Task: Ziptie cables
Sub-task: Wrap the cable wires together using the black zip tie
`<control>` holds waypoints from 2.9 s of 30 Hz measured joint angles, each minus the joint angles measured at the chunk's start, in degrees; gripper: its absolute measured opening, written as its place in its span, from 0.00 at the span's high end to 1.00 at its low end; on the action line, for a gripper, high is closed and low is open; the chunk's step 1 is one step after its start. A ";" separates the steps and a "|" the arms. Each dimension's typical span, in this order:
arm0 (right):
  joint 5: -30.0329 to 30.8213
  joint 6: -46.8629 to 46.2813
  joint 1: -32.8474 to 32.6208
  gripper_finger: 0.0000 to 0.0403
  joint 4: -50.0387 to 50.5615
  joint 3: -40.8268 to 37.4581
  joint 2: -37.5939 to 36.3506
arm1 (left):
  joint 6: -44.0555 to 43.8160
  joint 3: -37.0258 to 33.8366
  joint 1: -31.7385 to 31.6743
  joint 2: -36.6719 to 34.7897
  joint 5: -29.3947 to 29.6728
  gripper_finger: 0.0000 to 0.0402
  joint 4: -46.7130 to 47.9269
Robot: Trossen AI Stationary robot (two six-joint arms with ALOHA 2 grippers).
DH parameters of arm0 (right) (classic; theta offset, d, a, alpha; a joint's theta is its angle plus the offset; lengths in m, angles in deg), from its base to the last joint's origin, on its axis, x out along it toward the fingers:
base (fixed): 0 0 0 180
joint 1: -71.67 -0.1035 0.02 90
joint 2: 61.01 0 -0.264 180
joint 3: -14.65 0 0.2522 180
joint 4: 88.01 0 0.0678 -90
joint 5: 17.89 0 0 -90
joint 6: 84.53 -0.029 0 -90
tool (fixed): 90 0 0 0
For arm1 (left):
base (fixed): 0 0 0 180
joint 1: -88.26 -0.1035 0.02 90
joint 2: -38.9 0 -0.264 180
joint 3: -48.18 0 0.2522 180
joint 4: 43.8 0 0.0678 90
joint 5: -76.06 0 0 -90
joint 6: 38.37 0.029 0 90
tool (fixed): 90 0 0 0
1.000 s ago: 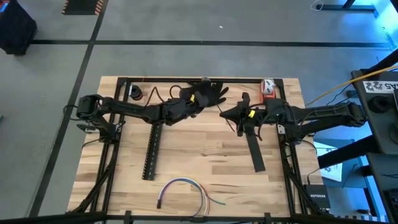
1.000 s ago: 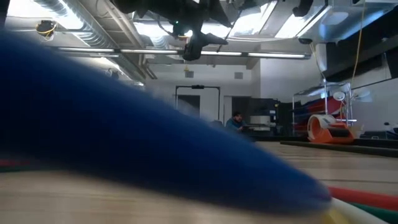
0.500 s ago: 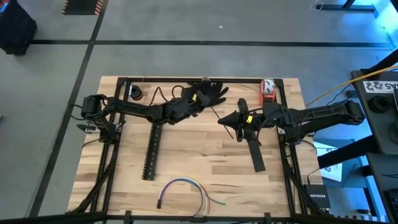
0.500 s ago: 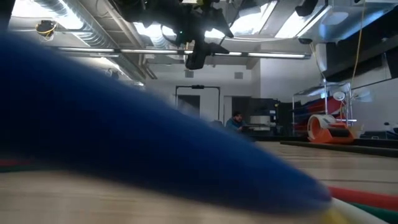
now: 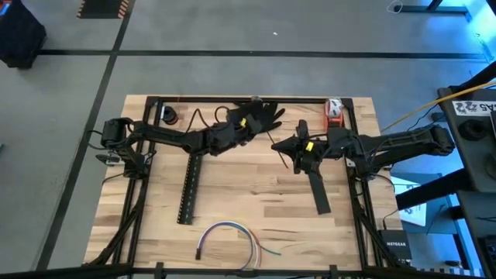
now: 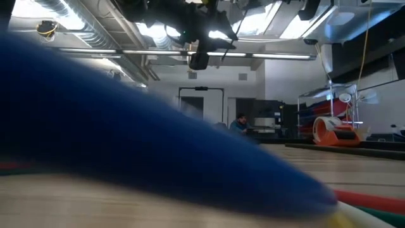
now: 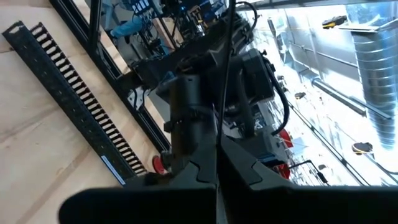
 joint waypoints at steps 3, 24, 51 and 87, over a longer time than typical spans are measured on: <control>-0.70 -0.14 0.00 0.99 0.01 0.00 0.00 | 1.96 0.00 -0.49 0.00 -0.02 0.88 -0.02; -20.82 -50.51 5.56 0.99 13.48 2.95 -0.04 | 62.99 0.13 2.22 -7.52 -2.10 1.00 -4.80; -49.71 -94.30 14.01 1.00 13.19 15.58 14.08 | 113.22 0.19 4.74 -13.65 -10.16 1.00 2.98; -51.73 -94.34 13.90 1.00 10.68 15.58 14.03 | 113.35 0.20 4.69 -13.57 -10.32 1.00 2.25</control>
